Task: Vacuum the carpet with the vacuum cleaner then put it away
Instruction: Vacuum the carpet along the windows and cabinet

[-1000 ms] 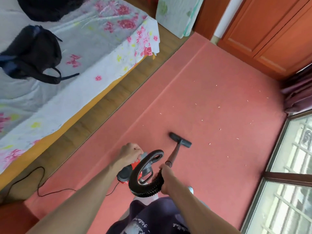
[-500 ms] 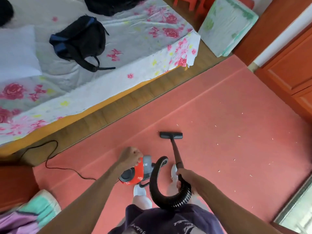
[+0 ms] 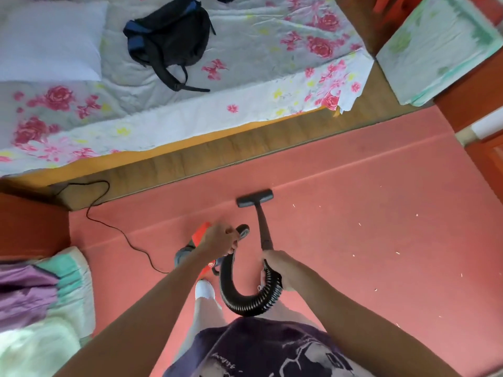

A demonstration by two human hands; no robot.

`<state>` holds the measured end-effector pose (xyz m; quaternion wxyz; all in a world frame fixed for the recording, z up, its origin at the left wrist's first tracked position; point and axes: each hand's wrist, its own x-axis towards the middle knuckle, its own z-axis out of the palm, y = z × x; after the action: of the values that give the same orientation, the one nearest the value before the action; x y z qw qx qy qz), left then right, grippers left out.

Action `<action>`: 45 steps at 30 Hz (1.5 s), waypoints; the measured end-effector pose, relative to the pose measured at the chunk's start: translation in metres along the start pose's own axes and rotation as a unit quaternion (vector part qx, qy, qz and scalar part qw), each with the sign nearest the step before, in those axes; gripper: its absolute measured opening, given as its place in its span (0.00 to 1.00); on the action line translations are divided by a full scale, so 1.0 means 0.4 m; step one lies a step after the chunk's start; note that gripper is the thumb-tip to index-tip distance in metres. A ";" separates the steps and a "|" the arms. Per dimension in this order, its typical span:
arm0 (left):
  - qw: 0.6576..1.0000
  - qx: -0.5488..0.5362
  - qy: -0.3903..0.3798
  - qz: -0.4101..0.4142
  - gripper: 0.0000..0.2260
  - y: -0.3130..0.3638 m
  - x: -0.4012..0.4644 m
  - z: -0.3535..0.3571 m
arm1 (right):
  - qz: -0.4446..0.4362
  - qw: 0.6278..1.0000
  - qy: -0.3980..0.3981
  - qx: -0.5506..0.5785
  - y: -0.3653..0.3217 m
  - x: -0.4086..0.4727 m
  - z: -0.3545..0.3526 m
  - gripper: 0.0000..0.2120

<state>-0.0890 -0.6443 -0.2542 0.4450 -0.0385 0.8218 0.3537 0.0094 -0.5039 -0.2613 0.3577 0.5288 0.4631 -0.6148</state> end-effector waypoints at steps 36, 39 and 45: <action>0.993 -0.120 0.016 -0.006 0.07 0.064 -0.041 0.078 | -0.049 0.979 0.028 0.198 -0.183 0.081 -0.181 0.04; 0.996 -0.085 0.024 -0.004 0.08 0.051 -0.038 0.055 | -0.035 0.985 -0.006 0.167 -0.176 0.055 -0.123 0.03; 0.997 -0.050 0.053 0.014 0.09 0.057 -0.028 0.043 | 0.043 0.984 -0.083 0.151 -0.040 -0.042 -0.003 0.10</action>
<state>-0.0788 -0.6195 -0.2393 0.3934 -0.0684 0.8260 0.3979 -0.0019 -0.4986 -0.2417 0.3372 0.5430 0.3101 -0.7037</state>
